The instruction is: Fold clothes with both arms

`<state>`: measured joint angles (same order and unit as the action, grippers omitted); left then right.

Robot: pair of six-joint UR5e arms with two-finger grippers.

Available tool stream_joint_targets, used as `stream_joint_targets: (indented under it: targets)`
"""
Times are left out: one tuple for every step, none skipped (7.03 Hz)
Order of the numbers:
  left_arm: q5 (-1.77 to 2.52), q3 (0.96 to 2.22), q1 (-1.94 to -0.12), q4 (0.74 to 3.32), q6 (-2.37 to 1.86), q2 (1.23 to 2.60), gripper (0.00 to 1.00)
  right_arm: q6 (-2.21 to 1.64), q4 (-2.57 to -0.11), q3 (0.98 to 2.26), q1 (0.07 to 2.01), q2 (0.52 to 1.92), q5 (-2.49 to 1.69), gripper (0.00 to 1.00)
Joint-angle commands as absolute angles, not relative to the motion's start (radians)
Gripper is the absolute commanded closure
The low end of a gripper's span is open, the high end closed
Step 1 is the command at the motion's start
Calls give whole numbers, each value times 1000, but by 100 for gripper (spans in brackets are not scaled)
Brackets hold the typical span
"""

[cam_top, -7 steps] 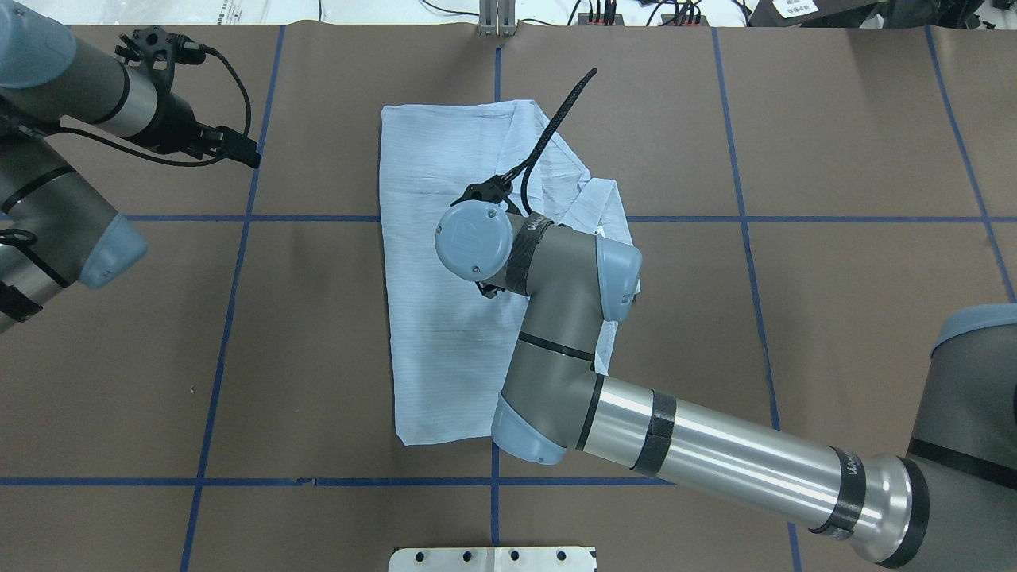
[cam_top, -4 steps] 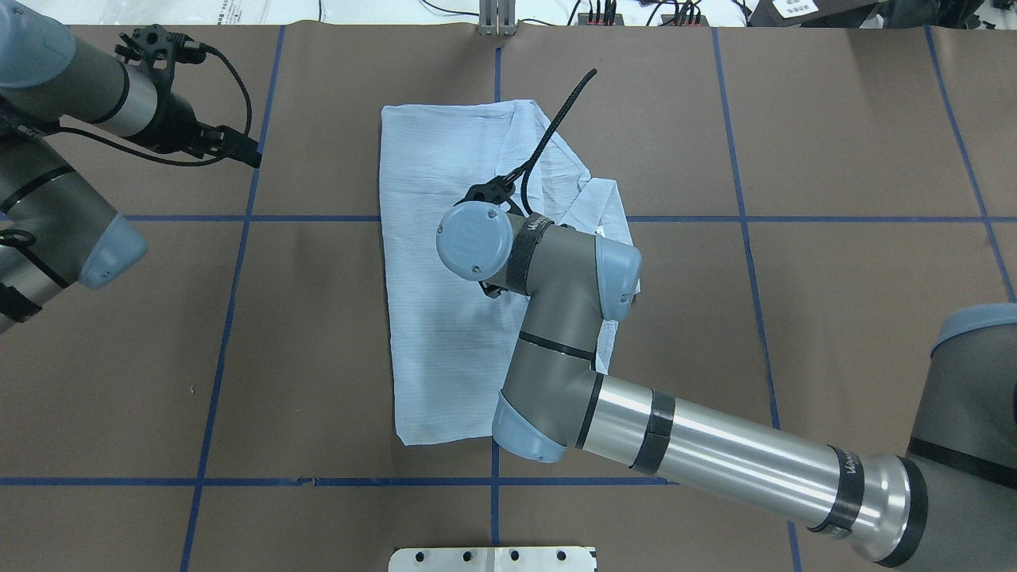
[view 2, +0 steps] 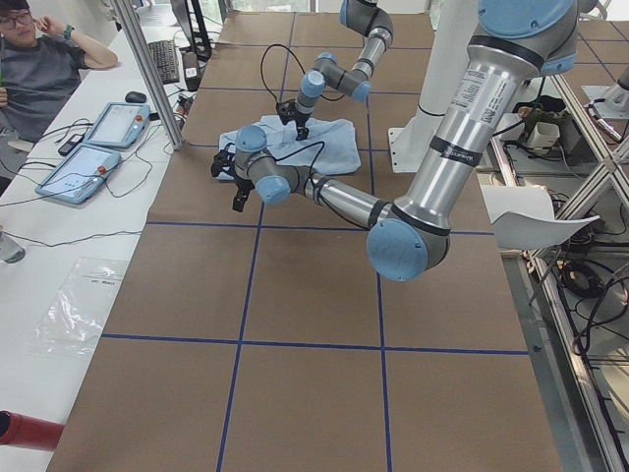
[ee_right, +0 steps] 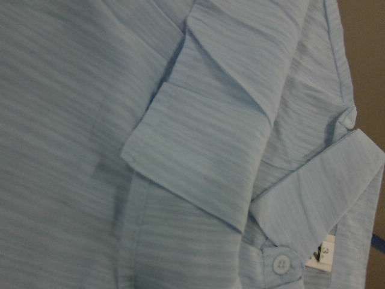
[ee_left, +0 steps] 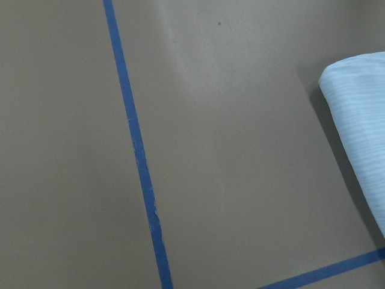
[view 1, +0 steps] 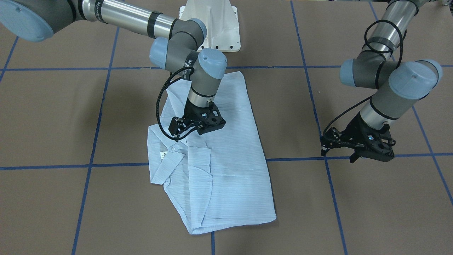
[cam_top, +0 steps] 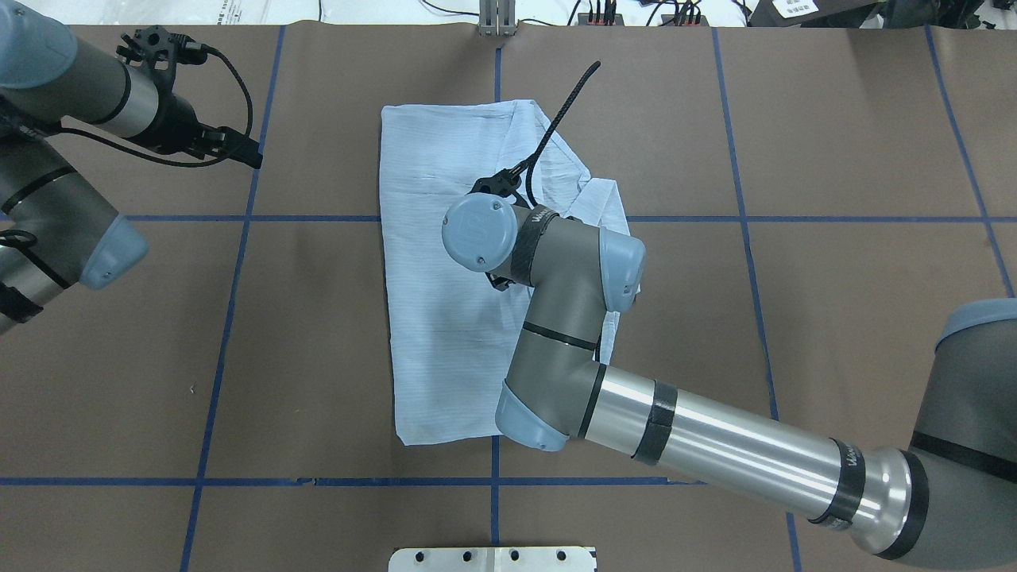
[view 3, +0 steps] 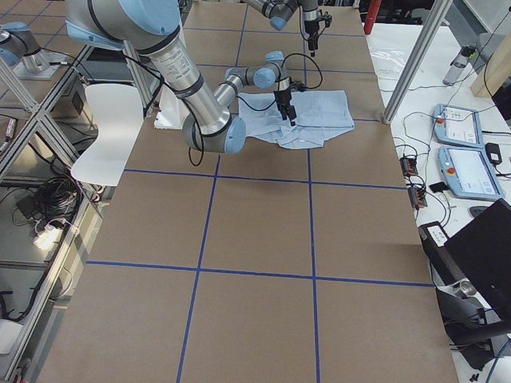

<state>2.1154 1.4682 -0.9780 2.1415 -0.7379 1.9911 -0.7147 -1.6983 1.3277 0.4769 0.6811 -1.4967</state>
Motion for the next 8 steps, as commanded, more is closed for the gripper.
stream_joint_targets:
  targets:
    - [2115, 1467, -976, 2141, -738, 1991, 0, -640, -1784, 1330, 534, 693, -1496, 1]
    - [2115, 1468, -974, 2141, -738, 1991, 0, -582, -1830, 1353, 572, 728, -1496, 1]
    - [2115, 1467, -971, 2141, -738, 1991, 0, -540, -1825, 1412, 592, 792, -1496, 1]
    - [2115, 1466, -971, 2141, -738, 1991, 0, -538, -1825, 1439, 594, 796, -1505, 1]
    - [2115, 1463, -971, 2141, -736, 1991, 0, -558, -1810, 1443, 592, 781, -1512, 1]
    - [2115, 1460, -971, 2141, -736, 1991, 0, -608, -1701, 1436, 589, 781, -1561, 1]
    - [2115, 1460, -971, 2141, -736, 1991, 0, -685, -1636, 1418, 571, 761, -1569, 1]
    - [2115, 1462, -971, 2141, -736, 1991, 0, -739, -1631, 1384, 546, 703, -1569, 1]
